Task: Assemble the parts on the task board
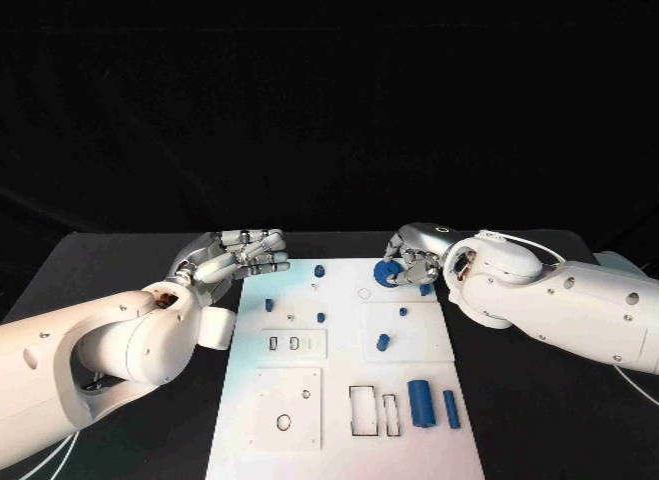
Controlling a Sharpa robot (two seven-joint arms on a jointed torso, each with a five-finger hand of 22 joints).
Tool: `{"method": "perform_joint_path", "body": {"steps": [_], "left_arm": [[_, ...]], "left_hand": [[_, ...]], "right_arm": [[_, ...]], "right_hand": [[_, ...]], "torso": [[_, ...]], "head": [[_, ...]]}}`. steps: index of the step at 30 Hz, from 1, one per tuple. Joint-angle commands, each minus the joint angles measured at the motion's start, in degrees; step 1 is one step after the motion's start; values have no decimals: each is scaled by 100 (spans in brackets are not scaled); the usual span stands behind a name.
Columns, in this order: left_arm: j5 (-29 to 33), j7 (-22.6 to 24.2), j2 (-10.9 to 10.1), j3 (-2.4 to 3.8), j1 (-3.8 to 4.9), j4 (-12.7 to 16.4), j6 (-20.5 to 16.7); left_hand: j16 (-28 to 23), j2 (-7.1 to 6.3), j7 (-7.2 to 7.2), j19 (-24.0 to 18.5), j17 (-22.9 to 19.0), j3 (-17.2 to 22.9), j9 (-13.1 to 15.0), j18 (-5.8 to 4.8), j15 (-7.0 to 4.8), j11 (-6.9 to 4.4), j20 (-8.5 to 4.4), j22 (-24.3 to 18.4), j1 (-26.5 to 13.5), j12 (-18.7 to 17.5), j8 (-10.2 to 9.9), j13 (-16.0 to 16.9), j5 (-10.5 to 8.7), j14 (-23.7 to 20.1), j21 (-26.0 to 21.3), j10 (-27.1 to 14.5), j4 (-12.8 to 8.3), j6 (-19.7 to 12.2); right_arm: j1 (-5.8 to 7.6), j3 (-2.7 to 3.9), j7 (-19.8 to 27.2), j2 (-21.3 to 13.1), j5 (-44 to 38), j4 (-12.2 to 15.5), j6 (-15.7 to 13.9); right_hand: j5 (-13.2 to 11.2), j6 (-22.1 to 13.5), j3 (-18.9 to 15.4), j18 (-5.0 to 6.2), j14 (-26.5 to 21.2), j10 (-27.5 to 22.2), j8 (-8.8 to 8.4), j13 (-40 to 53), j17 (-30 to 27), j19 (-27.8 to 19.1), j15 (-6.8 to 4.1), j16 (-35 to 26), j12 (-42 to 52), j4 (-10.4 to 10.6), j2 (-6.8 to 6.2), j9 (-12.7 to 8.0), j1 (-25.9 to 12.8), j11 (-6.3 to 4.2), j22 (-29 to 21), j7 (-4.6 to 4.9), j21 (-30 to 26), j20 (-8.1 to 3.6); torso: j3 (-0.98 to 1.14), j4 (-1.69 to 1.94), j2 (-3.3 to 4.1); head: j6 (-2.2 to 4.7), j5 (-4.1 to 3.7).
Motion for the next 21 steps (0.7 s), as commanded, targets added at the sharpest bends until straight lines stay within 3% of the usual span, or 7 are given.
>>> {"method": "perform_joint_path", "body": {"steps": [1,10,21], "left_arm": [[9,14,13,4,7,4,115],[9,9,22,4,7,-5,121],[9,6,37,4,7,-29,127]], "left_hand": [[-19,56,69,-14,-6,2,-3,96,30,-6,11,-6,4,-26,-21,-3,3,-26,-14,-30,-28,-31],[-26,59,70,-15,-7,5,-2,95,32,-5,11,-8,5,-29,-25,-3,3,-28,-14,-33,-31,-33],[-28,60,71,-16,-7,6,-2,95,32,-4,11,-9,6,-30,-26,-3,3,-30,-15,-35,-32,-33]], "right_arm": [[-35,-22,3,-5,-376,12,-221],[-40,-21,51,-18,-513,228,-611],[-12,-19,-142,-40,-878,985,-761]], "right_hand": [[14,181,80,-114,398,63,63,29,475,49,-49,27,57,16,-6,27,26,-12,454,-96,40,-10],[66,271,231,-130,406,146,67,131,510,98,-76,41,140,61,-75,18,-74,-43,522,-131,82,-35],[96,310,324,-150,415,183,56,176,551,158,-88,59,174,85,-131,8,-137,-53,601,-143,138,-48]], "torso": [[3,0,2],[5,3,0],[1,6,-2]], "head": [[0,-5],[21,2],[7,34]]}}
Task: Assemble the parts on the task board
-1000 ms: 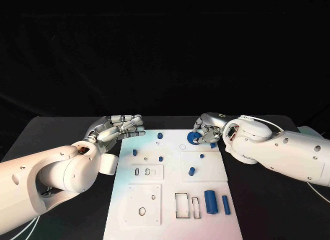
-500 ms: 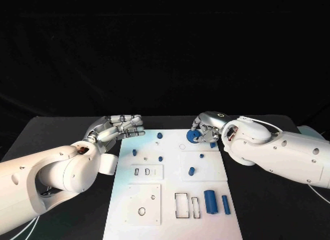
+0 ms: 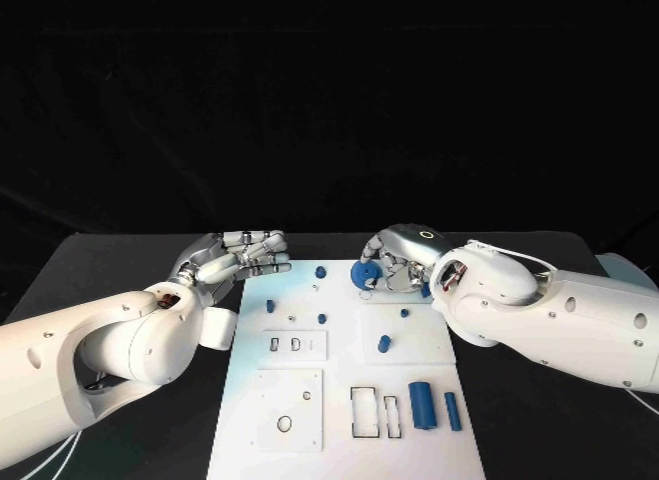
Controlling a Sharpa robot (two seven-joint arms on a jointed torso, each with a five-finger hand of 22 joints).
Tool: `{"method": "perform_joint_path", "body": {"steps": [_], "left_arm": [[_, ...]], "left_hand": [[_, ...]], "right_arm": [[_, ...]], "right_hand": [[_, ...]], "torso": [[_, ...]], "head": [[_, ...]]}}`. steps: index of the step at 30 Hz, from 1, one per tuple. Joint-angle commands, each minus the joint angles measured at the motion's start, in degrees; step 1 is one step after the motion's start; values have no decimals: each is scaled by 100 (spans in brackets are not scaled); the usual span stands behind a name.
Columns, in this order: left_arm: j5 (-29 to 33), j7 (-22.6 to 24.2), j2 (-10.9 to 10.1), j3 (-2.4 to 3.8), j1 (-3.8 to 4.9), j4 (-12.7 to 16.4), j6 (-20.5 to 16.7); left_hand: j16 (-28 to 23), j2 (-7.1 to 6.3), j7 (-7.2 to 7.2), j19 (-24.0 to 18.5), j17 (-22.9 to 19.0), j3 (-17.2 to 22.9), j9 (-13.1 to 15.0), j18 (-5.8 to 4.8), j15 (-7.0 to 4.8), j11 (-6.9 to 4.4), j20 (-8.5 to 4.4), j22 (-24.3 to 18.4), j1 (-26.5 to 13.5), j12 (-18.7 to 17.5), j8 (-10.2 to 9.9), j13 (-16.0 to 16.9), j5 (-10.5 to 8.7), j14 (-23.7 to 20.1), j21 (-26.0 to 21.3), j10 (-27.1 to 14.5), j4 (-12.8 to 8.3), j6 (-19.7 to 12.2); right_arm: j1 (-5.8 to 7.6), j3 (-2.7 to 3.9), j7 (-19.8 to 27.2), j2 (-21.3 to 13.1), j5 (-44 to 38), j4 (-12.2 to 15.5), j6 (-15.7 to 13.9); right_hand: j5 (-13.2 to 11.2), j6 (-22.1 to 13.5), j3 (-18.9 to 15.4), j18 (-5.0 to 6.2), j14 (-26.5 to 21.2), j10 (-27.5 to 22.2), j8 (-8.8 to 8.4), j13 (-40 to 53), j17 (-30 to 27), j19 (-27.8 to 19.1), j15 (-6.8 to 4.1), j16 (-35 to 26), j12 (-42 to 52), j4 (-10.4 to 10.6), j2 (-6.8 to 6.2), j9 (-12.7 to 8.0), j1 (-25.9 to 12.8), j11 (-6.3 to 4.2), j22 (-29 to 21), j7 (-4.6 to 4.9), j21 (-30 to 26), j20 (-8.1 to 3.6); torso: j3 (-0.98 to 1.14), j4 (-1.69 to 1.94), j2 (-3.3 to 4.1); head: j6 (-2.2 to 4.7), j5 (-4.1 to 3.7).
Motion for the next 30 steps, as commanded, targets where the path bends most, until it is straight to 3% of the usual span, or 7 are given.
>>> {"method": "perform_joint_path", "body": {"steps": [1,11,14,19,21,27,30], "left_arm": [[7,22,19,4,7,-2,118],[7,33,34,4,6,-47,114],[7,38,36,4,6,-65,111],[7,49,39,4,7,-103,101],[7,51,36,4,7,-111,99],[7,57,22,4,8,-129,87],[7,63,26,5,8,-144,83]], "left_hand": [[-28,60,71,-16,-7,6,-2,95,11,-5,11,-9,6,-30,-26,-3,3,-8,-15,-35,-32,-33],[-28,60,71,-16,-7,6,-2,95,11,-5,11,-9,6,-30,-26,-3,3,-8,-15,-35,-32,-33],[-28,60,71,-16,-7,6,-2,95,11,-5,11,-9,6,-30,-26,-3,3,-8,-15,-35,-32,-33],[-28,60,71,-16,-7,6,-2,95,11,-5,11,-9,6,-30,-26,-3,3,-8,-15,-35,-32,-33],[-28,60,71,-16,-7,6,-2,95,11,-5,11,-9,6,-30,-26,-3,3,-8,-15,-35,-32,-33],[-28,60,71,-16,-7,6,-2,95,11,-5,11,-9,6,-30,-26,-3,3,-8,-15,-35,-32,-33],[-37,63,71,-19,-7,11,-2,95,13,-3,12,-12,12,-33,-31,-3,4,-13,-16,-39,-38,-35]], "right_arm": [[7,1,-142,42,-366,206,-153],[-17,-28,-237,286,-488,584,-68],[-34,-51,-241,381,-499,614,-40],[-107,-76,-238,558,-513,547,-24],[-127,-81,-244,598,-521,508,-30],[-148,-85,-256,750,-546,305,-71],[-153,-86,-254,904,-563,121,-96]], "right_hand": [[33,262,38,-60,397,41,11,9,553,36,-28,38,36,2,14,8,-64,9,599,-176,24,-7],[31,264,81,-70,400,46,-5,13,563,66,-30,42,37,16,8,0,-90,8,638,-177,52,-11],[29,264,92,-71,400,48,-10,16,565,70,-31,43,38,21,8,-3,-99,8,643,-176,56,-11],[27,265,103,-71,400,54,-14,25,562,72,-31,42,45,24,8,-4,-104,8,645,-176,57,-12],[27,265,103,-71,400,54,-14,25,562,72,-31,42,45,24,8,-4,-104,8,645,-176,57,-12],[25,264,114,-75,401,55,-18,26,568,82,-31,45,46,25,8,-6,-106,7,659,-176,67,-13],[25,264,121,-78,404,59,-20,32,581,91,-31,50,51,24,7,-7,-107,7,671,-177,76,-13]], "torso": [[-1,7,2],[-10,5,-5],[-4,8,5],[-7,12,7],[-2,31,15],[-11,40,18],[1,41,23]], "head": [[-19,22],[-47,87],[-54,119],[-62,181],[-78,179],[-77,155],[-80,162]]}}
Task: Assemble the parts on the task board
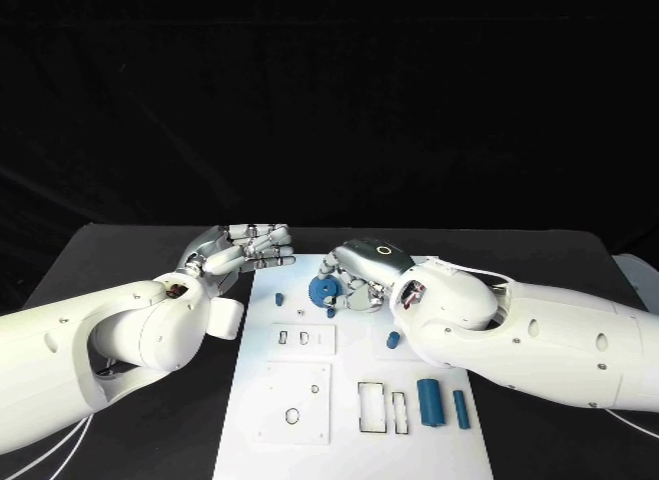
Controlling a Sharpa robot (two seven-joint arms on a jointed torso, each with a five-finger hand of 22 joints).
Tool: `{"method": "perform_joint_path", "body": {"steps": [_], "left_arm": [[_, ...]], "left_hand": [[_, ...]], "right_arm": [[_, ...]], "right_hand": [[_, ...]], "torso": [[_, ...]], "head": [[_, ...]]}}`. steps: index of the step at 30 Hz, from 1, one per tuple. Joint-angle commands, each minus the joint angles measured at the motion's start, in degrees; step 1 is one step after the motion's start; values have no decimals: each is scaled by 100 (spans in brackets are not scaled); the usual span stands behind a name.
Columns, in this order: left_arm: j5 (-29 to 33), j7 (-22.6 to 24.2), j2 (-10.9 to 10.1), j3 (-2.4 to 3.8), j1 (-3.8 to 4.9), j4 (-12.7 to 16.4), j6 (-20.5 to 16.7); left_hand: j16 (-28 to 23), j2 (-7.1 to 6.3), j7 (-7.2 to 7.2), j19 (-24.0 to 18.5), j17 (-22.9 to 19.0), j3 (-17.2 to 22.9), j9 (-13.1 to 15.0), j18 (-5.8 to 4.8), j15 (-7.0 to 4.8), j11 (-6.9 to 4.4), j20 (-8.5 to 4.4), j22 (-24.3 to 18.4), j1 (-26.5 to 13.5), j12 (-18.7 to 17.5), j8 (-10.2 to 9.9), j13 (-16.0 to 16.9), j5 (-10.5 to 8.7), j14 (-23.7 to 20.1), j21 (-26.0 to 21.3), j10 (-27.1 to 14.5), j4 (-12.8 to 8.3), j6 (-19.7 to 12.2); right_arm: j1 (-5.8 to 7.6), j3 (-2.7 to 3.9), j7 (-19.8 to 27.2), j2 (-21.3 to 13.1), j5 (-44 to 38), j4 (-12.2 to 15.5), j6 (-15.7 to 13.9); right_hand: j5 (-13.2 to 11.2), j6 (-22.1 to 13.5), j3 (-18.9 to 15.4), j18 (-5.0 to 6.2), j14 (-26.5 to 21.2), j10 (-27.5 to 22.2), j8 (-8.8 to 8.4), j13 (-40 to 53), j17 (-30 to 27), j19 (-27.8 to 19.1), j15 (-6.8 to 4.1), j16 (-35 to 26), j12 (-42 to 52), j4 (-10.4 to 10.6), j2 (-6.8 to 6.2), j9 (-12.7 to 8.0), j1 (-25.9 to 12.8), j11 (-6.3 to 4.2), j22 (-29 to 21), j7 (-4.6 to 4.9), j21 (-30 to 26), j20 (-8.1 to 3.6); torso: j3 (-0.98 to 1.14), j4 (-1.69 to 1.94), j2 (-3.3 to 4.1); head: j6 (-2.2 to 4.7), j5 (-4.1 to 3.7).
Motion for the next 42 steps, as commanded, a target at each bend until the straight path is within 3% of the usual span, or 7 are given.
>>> {"method": "perform_joint_path", "body": {"steps": [1,14,21,25,30,42], "left_arm": [[5,60,11,5,8,-6,77],[5,59,26,5,9,-17,75],[5,57,33,5,9,-16,76],[5,53,34,5,9,-16,76],[5,45,33,5,9,-15,82],[5,42,22,6,9,-9,85]], "left_hand": [[-37,63,71,-19,-7,11,-2,95,13,-3,12,-8,12,-33,-31,-3,4,-12,-16,-39,-38,-35],[-37,63,71,-19,-7,11,-2,95,13,-3,12,-8,12,-33,-31,-3,4,-12,-16,-39,-38,-35],[-37,63,71,-19,-7,11,-2,95,13,-3,12,-8,12,-33,-31,-3,4,-12,-16,-39,-38,-35],[-37,63,71,-19,-7,11,-2,95,13,-3,12,-8,12,-33,-31,-3,4,-12,-16,-39,-38,-35],[-37,63,71,-19,-7,11,-2,95,13,-3,12,-8,12,-33,-31,-3,4,-12,-16,-39,-38,-35],[-37,63,71,-19,-7,11,-2,95,13,-3,12,-8,12,-33,-31,-3,4,-12,-16,-39,-38,-35]], "right_arm": [[-7,0,-44,131,-137,-157,-29],[-16,-3,-140,502,-336,-702,-99],[-14,-6,-172,593,-369,-894,-40],[-15,-17,-181,630,-373,-966,23],[-18,-28,-193,656,-374,-1019,104],[-19,-40,-206,710,-373,-1128,235]], "right_hand": [[39,215,41,-79,404,39,19,5,582,31,-32,28,23,6,44,8,-24,-13,673,-188,30,6],[32,217,78,-86,406,48,8,18,589,52,-33,32,32,2,44,3,-24,-14,701,-188,49,4],[28,219,89,-87,408,51,5,23,596,55,-33,35,35,0,44,2,-25,-15,706,-188,53,4],[19,221,99,-89,407,55,2,29,595,60,-34,35,40,-2,39,1,-27,-14,712,-188,57,3],[8,225,115,-90,407,56,-2,30,593,63,-34,34,40,-3,39,-1,-31,-14,716,-187,60,3],[-16,225,138,-90,407,54,-14,29,591,65,-32,33,37,-1,26,-6,-52,-11,718,-184,60,2]], "torso": [[10,10,11],[24,23,25],[18,24,16],[24,24,22],[17,28,17],[19,27,20]], "head": [[-6,4],[-29,12],[-31,1],[-40,7],[-39,-24],[-36,-13]]}}
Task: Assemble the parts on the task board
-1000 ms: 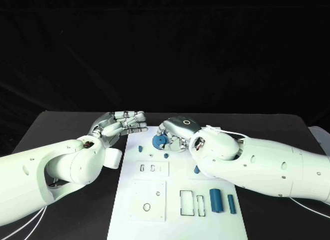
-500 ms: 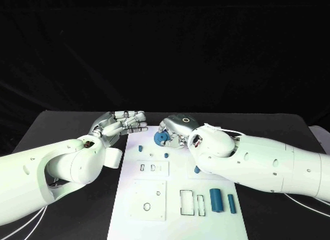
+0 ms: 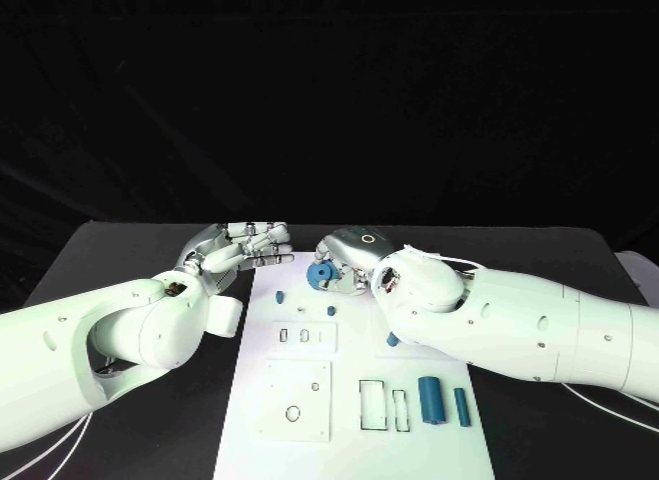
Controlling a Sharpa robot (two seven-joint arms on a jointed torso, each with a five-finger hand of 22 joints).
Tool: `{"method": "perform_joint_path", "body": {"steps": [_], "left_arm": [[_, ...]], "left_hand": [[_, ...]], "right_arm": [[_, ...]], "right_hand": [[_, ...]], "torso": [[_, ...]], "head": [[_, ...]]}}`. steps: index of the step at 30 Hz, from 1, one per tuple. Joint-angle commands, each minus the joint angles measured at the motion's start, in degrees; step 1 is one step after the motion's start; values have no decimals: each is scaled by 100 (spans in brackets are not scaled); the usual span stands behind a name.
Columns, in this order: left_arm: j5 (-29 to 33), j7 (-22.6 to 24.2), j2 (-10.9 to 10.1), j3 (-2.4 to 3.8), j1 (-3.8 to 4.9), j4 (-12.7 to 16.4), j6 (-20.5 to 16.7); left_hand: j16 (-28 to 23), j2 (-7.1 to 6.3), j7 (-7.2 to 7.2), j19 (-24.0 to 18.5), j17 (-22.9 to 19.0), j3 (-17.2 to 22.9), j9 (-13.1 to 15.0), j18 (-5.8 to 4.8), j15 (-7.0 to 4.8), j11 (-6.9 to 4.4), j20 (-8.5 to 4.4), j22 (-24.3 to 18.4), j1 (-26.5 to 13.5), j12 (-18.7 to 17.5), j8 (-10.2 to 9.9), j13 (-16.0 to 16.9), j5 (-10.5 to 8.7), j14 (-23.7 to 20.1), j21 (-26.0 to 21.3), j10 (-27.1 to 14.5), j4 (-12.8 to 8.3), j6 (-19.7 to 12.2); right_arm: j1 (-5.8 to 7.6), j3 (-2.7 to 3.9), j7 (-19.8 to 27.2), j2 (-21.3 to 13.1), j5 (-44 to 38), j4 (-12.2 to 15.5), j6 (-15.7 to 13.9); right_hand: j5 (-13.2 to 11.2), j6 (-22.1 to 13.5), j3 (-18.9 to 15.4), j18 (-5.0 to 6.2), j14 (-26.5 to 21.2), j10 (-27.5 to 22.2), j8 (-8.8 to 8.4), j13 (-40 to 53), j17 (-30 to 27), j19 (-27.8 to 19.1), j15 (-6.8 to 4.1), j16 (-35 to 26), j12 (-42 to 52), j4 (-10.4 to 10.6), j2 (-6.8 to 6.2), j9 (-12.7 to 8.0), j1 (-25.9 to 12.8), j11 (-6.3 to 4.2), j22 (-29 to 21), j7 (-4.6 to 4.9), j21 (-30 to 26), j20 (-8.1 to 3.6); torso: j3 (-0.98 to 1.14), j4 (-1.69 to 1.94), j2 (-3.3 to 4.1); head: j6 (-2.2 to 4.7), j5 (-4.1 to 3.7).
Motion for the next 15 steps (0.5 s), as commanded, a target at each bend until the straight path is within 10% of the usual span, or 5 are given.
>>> {"method": "perform_joint_path", "body": {"steps": [1,15], "left_arm": [[3,42,7,5,9,13,86],[3,39,-2,5,9,4,82]], "left_hand": [[-37,63,71,-19,-7,11,-2,95,13,-3,12,-10,12,-33,-31,-3,4,-12,-16,-39,-38,-35],[-45,64,72,-21,-8,15,-1,95,14,-2,12,-12,16,-35,-34,-2,3,-15,-17,-40,-44,-34]], "right_arm": [[-18,-21,-77,9,-88,-59,257],[-23,-32,-143,-57,-107,-41,334]], "right_hand": [[-26,222,38,-91,407,32,29,0,588,24,-32,34,3,-8,52,1,-30,10,720,-183,22,2],[-79,214,69,-88,403,23,1,-7,573,16,-26,27,-9,3,27,-10,-82,19,711,-173,11,5]], "torso": [[1,-3,3],[6,-3,3]], "head": [[-8,10],[-36,22]]}}
